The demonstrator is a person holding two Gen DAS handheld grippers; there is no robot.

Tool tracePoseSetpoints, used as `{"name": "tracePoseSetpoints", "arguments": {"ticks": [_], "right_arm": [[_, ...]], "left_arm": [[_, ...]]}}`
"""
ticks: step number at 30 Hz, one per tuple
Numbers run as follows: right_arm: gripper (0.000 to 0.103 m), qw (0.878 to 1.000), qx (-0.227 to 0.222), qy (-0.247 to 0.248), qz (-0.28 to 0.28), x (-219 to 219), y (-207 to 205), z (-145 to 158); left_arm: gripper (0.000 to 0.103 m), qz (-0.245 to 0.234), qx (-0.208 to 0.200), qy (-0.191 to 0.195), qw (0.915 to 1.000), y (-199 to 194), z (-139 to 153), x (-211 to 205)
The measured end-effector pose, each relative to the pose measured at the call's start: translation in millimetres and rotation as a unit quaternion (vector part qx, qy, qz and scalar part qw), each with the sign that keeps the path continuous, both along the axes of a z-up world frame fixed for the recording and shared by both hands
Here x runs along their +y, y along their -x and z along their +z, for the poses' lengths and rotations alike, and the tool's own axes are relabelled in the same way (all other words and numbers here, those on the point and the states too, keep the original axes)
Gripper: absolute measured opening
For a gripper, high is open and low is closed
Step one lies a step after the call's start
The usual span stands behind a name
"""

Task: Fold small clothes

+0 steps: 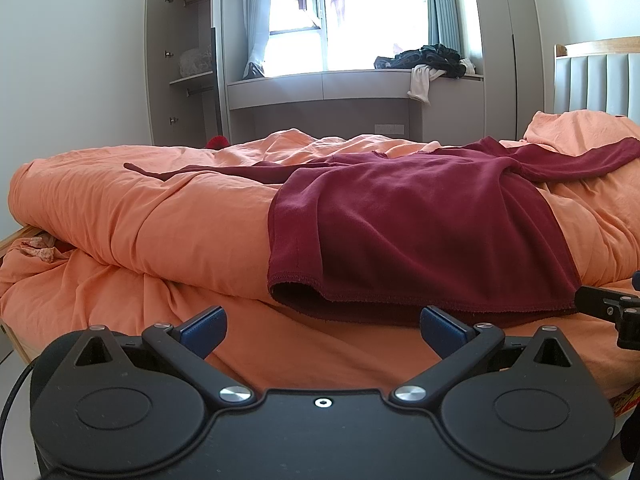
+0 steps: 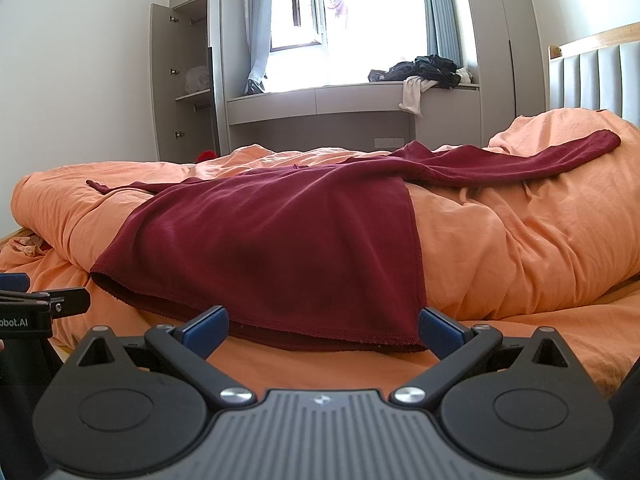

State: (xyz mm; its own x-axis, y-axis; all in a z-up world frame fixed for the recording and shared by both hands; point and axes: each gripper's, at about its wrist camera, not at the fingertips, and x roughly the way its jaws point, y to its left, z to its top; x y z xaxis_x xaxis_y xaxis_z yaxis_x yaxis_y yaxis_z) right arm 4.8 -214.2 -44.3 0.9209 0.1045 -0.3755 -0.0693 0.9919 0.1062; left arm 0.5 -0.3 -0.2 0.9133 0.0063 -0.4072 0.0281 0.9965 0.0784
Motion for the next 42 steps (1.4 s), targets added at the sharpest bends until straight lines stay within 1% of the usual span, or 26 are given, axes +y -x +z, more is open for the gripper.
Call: {"name": "tracePoseSetpoints", "arguments": {"ticks": [22, 23, 26, 29, 32, 37, 42], "right_arm": [[0.103, 1.0, 0.005, 0.0, -0.002, -4.8, -2.2, 1.8], [0.103, 1.0, 0.006, -0.001, -0.002, -3.0, -1.1, -2.4], [0.103, 1.0, 0.015, -0.001, -0.013, -5.8, -11.2, 4.0], [0.103, 0.999, 0.032, 0.002, -0.034, -7.1, -23.6, 14.7], [0.103, 0.998, 0.038, 0.004, -0.055, -12.9, -35.3, 26.0], [0.103, 0.996, 0.03, 0.01, -0.08, -23.9, -49.8, 43.0], [0.103, 0.997, 0.014, 0.004, -0.078, -40.8, -62.6, 54.1]], "left_arm": [[0.103, 0.0, 0.001, -0.001, 1.0, -0.4, 0.1, -0.1], [0.103, 0.0, 0.001, -0.002, 1.0, 0.4, 1.3, 2.8], [0.103, 0.003, -0.001, -0.009, 1.0, -4.4, 5.4, 6.3], [0.103, 0.012, -0.007, -0.016, 0.9998, -12.9, 14.8, 8.5], [0.103, 0.035, -0.025, -0.026, 0.9987, -31.9, 30.1, 18.9], [0.103, 0.06, -0.055, -0.041, 0.9958, -56.4, 63.9, 31.1], [0.103, 0.057, -0.08, -0.039, 0.9944, -77.6, 96.8, 32.1]]}}
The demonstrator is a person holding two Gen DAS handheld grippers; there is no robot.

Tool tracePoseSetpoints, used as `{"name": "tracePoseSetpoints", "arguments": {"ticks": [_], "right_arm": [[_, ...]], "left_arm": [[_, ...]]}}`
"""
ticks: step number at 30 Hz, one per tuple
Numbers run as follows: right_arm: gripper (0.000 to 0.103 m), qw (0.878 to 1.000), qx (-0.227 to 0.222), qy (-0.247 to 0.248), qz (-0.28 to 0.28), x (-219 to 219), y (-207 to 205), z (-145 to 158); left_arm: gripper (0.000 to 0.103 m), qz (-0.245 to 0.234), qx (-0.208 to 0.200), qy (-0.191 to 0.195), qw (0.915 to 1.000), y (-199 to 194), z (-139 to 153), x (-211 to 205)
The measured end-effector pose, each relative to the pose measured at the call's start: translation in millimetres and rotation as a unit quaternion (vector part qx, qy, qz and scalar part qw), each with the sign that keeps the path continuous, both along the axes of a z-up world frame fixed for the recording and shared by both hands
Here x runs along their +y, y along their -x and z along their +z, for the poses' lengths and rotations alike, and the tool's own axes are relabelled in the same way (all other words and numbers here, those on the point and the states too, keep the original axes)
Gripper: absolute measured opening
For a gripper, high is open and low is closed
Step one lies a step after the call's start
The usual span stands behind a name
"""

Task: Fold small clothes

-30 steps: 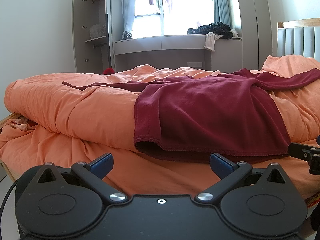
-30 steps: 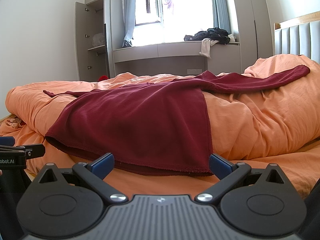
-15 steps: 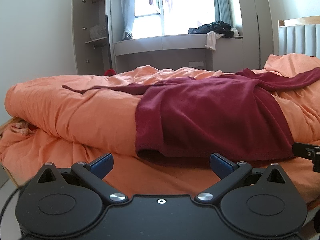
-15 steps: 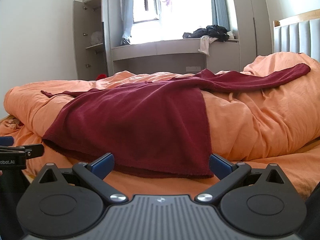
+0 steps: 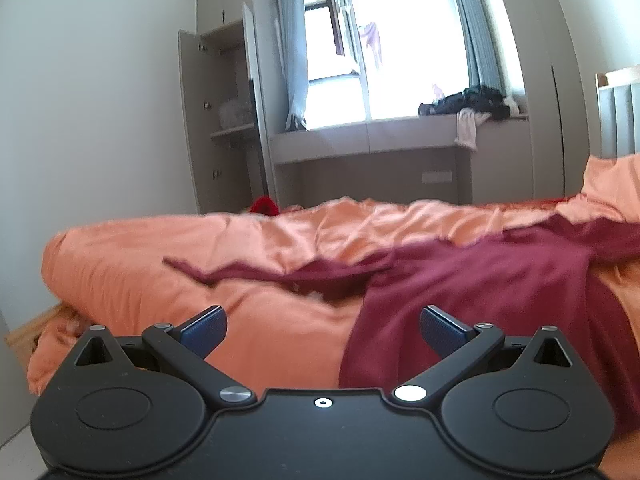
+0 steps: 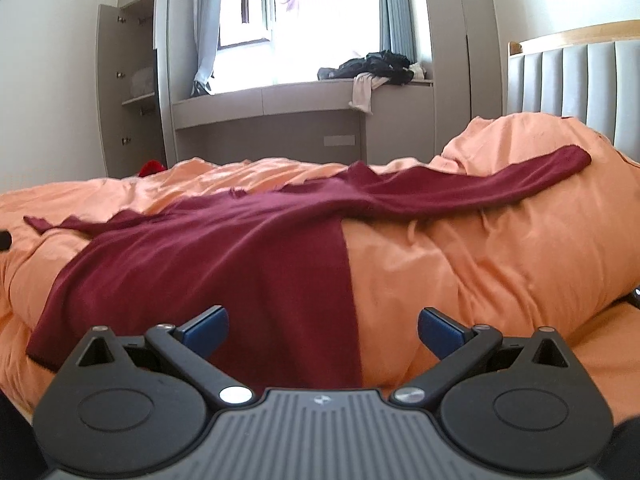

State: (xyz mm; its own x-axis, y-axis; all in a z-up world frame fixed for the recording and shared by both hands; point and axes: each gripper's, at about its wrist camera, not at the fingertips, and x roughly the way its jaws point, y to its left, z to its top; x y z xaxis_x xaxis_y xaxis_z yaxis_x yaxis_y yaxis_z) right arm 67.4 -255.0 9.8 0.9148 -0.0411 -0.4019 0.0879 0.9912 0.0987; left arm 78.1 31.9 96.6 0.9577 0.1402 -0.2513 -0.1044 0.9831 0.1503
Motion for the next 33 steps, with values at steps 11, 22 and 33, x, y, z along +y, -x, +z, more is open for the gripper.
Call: {"name": "tracePoseSetpoints", "arguments": {"ticks": [11, 22, 33], "right_arm": [[0.103, 0.997, -0.069, -0.007, -0.025, -69.7, -42.5, 11.7], [0.103, 0.989, -0.115, 0.027, -0.087, -169.6, -122.5, 8.8], [0.103, 0.983, -0.072, 0.061, -0.154, -267.7, -206.9, -7.6]], "left_arm": [[0.103, -0.055, -0.009, 0.027, 0.9981, -73.3, 32.4, -53.6], [0.103, -0.118, 0.014, 0.02, 0.9927, -152.3, -12.2, -130.5], [0.103, -0.114, 0.063, 0.043, 0.9906, -212.1, -65.4, -155.2]]}}
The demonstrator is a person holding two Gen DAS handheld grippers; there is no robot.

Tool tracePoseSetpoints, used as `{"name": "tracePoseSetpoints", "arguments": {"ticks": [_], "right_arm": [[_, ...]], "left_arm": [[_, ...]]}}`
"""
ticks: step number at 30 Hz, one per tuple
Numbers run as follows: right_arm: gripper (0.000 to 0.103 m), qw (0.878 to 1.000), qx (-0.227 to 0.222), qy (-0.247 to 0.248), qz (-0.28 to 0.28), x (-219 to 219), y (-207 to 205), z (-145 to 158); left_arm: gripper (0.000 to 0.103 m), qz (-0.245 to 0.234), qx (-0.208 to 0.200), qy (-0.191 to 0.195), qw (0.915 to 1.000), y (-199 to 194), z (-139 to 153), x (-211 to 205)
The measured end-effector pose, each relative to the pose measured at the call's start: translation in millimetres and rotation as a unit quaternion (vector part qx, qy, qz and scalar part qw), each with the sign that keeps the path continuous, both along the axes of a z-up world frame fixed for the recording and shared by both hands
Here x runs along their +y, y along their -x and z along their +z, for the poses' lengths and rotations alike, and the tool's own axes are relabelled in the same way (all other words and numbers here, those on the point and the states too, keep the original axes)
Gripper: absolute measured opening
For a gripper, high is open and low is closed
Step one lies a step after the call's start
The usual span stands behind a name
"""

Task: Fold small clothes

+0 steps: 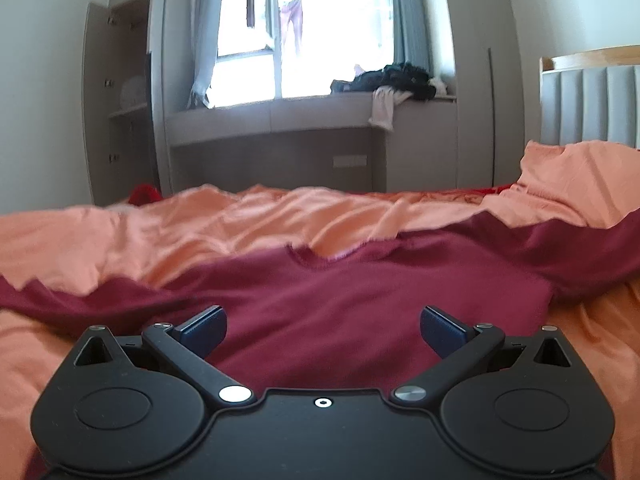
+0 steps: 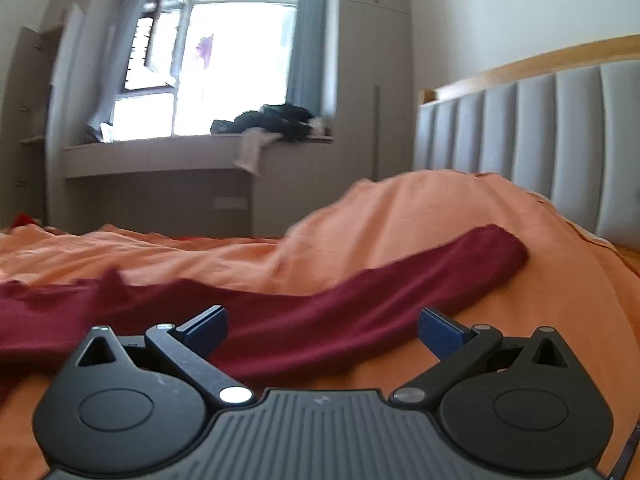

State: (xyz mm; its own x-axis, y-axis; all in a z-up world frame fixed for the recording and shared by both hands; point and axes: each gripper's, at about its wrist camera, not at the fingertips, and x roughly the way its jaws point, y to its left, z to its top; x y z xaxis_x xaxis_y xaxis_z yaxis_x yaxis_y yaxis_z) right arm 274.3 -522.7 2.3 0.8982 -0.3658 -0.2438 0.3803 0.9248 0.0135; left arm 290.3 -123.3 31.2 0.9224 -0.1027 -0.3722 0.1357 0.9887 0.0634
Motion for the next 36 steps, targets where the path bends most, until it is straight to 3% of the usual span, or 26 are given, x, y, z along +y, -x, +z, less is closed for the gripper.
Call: {"name": "tracePoseSetpoints", "arguments": {"ticks": [5, 10, 16, 19, 21, 22, 24, 28, 32, 36], "right_arm": [[0.103, 0.998, -0.028, -0.038, -0.031, -42.5, -6.1, -4.1], [0.102, 0.996, -0.026, -0.036, -0.076, -72.0, -23.4, -2.2], [0.075, 0.989, -0.023, -0.075, -0.123, -106.1, -44.4, 1.9], [0.05, 0.987, -0.019, -0.077, -0.14, -110.0, -50.1, 3.3], [0.019, 0.987, -0.013, -0.069, -0.146, -109.6, -53.0, 4.7], [0.015, 0.987, -0.013, -0.066, -0.143, -107.8, -53.7, 5.6], [0.009, 0.989, -0.02, -0.05, -0.135, -96.3, -51.5, 12.1], [0.008, 0.994, -0.049, -0.002, -0.097, -53.3, -45.6, 37.9], [0.007, 0.996, -0.073, 0.049, -0.026, 9.2, -49.8, 76.0], [0.007, 0.991, -0.093, 0.077, 0.057, 83.0, -57.4, 110.5]], "left_arm": [[0.103, 0.0, 0.009, -0.003, 1.0, -7.1, -10.0, 0.5], [0.103, -0.005, 0.006, -0.013, 0.9999, -5.9, -13.5, -1.5], [0.103, -0.008, 0.01, -0.008, 0.9999, -7.1, -13.1, -0.5], [0.103, -0.009, 0.013, -0.002, 0.9999, -7.2, -11.9, 3.0], [0.103, -0.007, 0.011, 0.0, 0.9999, -7.0, -10.1, 6.7], [0.103, -0.004, 0.008, 0.002, 1.0, -6.6, -9.0, 9.1], [0.103, 0.003, 0.007, 0.005, 1.0, -6.8, -4.7, 14.5], [0.103, 0.033, -0.002, 0.02, 0.9992, -9.2, 10.5, 34.6], [0.103, 0.057, 0.003, 0.032, 0.9979, -14.9, 26.7, 58.1], [0.103, 0.09, -0.019, 0.036, 0.9951, -15.1, 39.0, 83.3]]}}
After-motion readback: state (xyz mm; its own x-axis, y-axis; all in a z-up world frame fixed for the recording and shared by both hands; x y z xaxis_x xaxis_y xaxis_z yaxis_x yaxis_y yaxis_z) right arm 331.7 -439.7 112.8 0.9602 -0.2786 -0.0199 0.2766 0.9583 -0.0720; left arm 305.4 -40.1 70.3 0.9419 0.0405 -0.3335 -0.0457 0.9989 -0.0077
